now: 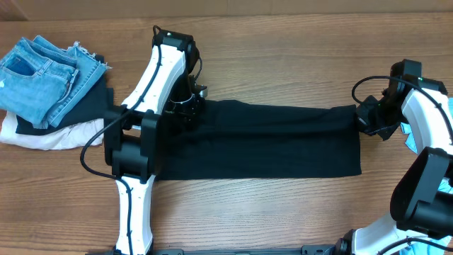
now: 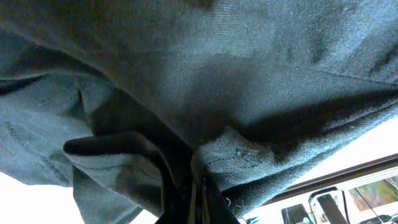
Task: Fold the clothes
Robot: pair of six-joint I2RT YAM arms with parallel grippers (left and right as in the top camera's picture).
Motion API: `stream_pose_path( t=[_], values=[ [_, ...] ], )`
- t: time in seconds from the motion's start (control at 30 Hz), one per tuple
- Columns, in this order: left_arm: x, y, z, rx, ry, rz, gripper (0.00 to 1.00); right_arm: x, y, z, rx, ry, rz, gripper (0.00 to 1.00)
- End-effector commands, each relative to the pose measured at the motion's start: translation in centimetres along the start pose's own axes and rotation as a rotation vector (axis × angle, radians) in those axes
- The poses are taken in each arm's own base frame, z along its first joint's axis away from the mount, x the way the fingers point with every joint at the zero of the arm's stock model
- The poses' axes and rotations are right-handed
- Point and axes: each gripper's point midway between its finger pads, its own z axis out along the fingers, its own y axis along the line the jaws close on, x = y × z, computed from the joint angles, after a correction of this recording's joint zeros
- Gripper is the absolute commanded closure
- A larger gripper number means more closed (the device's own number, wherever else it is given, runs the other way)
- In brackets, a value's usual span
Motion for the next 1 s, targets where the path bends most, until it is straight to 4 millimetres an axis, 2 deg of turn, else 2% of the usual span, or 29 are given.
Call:
stream_pose_path(
  t=[0.0,0.03,0.07,0.13,0.2,0.33,0.37,0.4,0.43,0.5,0.57,0.63,0.7,0.73,0.8,0.87,0.93,0.97],
  values=[
    [0.6,-0.8,-0.7,-0.003,-0.015,0.039,0.94,-0.3,-0.4,-1.3,0.036,-0.035,-0.011,0.87],
    [0.6,-0.9,-0.7,-0.004,-0.014,0.043,0.94,-0.1,-1.3,-1.3,0.082,-0.031,-0.009,0.83],
    [0.6,-1.0,-0.7,-0.006,-0.013,0.046,0.94,0.0,-2.0,-1.4,0.118,-0.031,-0.007,0.74],
    [0.6,-1.2,-0.6,-0.008,-0.012,0.05,0.93,0.3,-2.6,-1.5,0.15,-0.025,-0.006,0.38],
    [0.6,-1.2,-0.6,-0.008,-0.012,0.05,0.92,0.2,-2.6,-1.5,0.149,-0.026,-0.006,0.28],
    [0.6,-1.2,-0.6,-0.008,-0.013,0.05,0.82,0.8,-0.7,-1.3,0.041,0.011,-0.041,0.28],
    [0.6,-1.2,-0.7,-0.009,-0.016,0.051,0.71,0.9,-0.2,-1.3,0.014,0.021,-0.06,0.28],
    [0.7,-1.2,-1.0,-0.011,-0.022,0.052,0.53,1.1,0.3,-1.3,-0.013,0.034,-0.062,0.28],
    [0.9,-1.1,-1.6,-0.018,-0.04,0.05,0.51,1.4,1.2,-1.3,-0.068,0.05,-0.109,0.28],
    [1.8,-0.1,-4.0,-0.041,-0.114,0.006,0.57,2.0,3.0,-1.6,-0.176,0.076,-0.173,0.28],
    [3.3,0.6,-7.5,0.0,-0.234,-0.03,0.51,2.3,4.2,-1.8,-0.245,0.094,-0.196,0.28],
    [3.9,1.1,-8.4,0.013,-0.265,-0.045,0.42,2.4,4.4,-1.9,-0.256,0.098,-0.196,0.28],
    [3.4,-0.8,-7.6,0.112,-0.259,0.023,0.37,2.5,4.4,-1.9,-0.258,0.1,-0.195,0.28],
    [3.5,-1.7,-5.7,0.126,-0.208,0.059,0.36,2.5,4.4,-1.9,-0.257,0.102,-0.195,0.28],
    [3.4,-2.1,-2.5,0.11,-0.153,0.092,0.35,2.5,4.3,-1.9,-0.257,0.103,-0.194,0.28],
    [1.7,-2.3,0.1,0.091,-0.18,0.121,0.37,2.5,4.4,-1.9,-0.258,0.102,-0.195,0.28],
    [0.8,-1.7,1.3,0.06,-0.201,0.111,0.42,2.5,4.3,-1.9,-0.257,0.103,-0.194,0.28],
    [0.4,-1.3,1.7,0.041,-0.212,0.103,0.48,2.5,4.3,-1.9,-0.257,0.103,-0.194,0.28]
  ],
)
